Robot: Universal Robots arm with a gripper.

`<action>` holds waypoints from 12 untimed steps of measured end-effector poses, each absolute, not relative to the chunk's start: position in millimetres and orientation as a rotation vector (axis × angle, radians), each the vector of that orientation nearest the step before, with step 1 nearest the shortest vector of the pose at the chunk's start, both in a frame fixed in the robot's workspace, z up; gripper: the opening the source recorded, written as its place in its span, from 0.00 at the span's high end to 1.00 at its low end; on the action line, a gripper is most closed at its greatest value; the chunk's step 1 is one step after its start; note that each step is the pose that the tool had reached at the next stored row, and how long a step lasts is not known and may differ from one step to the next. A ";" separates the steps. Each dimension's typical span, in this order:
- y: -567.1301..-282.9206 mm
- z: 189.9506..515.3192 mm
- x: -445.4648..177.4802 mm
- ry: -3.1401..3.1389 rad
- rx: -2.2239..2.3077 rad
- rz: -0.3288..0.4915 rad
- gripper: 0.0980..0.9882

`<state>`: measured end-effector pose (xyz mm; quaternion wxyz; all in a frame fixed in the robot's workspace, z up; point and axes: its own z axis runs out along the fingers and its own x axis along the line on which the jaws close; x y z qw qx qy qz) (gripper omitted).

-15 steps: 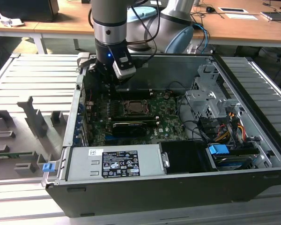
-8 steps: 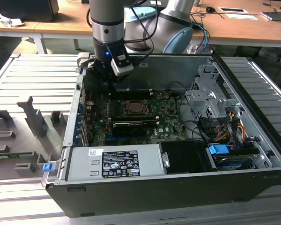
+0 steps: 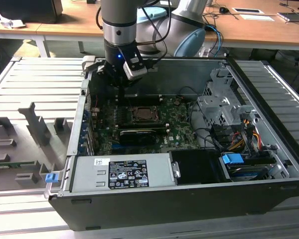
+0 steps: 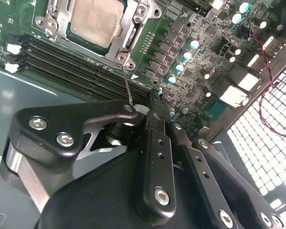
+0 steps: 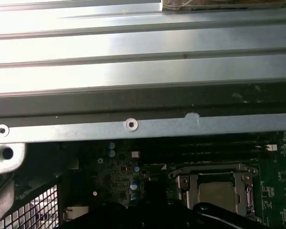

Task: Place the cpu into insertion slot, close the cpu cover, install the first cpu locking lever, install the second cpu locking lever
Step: 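Install the first cpu locking lever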

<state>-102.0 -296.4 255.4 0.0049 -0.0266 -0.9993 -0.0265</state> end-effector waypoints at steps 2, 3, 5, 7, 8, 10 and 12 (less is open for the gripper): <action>-296.4 255.2 -100.2 -3.130 -0.083 -0.083 0.99; -296.4 255.1 -99.7 -3.130 -0.083 -0.083 0.99; -296.4 255.0 -97.5 -3.130 -0.083 -0.083 0.99; -296.4 254.7 -94.7 -3.130 -0.083 -0.083 0.99; -296.4 254.6 -93.3 -3.130 -0.083 -0.083 0.99; -296.4 254.4 -91.2 -3.130 -0.083 -0.083 0.99; -296.4 254.1 -86.9 -3.130 -0.083 -0.083 0.99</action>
